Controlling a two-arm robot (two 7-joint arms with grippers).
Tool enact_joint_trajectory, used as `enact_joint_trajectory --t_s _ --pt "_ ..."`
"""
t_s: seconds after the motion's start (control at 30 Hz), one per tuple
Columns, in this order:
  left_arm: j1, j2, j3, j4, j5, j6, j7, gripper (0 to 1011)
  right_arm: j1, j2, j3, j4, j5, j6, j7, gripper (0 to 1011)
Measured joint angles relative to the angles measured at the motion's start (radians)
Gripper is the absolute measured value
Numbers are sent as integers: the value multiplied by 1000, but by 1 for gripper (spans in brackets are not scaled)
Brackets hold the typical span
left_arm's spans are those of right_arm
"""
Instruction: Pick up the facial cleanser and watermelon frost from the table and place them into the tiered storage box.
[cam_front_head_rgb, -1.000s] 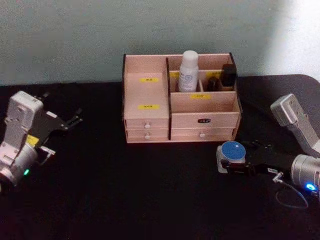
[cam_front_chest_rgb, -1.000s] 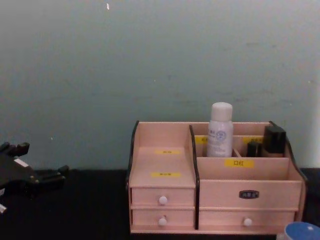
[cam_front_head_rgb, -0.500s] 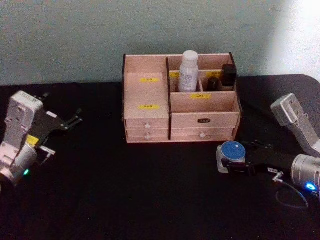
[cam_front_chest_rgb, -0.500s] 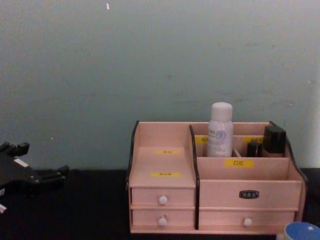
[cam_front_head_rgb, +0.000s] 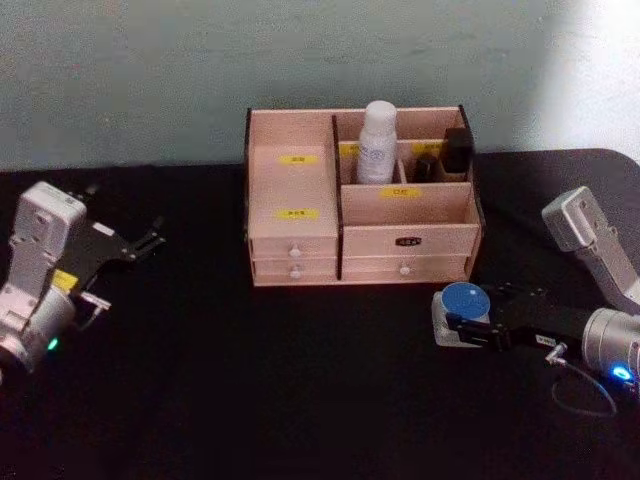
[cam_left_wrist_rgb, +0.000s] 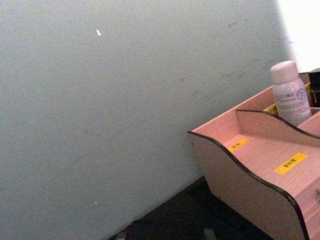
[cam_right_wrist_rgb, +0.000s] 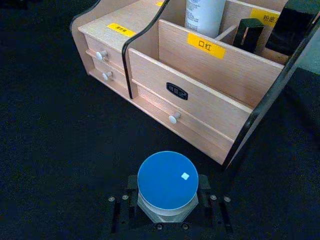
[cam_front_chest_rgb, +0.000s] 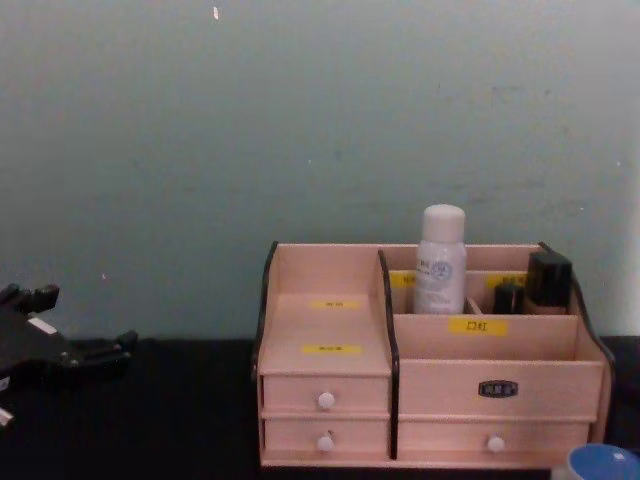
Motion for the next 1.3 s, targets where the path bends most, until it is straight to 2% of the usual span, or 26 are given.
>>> enact_joint_trajectory --t_s 0.4,0.8,1.03,1.3 --pt "0 0 0 0 0 0 0 1001 2 1 -4 0 -1 1 3 712" --pt "0 0 0 0 0 0 0 1001 54 14 -41 -1 2 -29 79 712" --pt "0 0 0 0 0 0 0 1001 113 -16 -73 -1 15 -49 104 712" --pt "0 0 0 0 0 0 0 1001 214 -74 -123 30 24 -53 121 712"
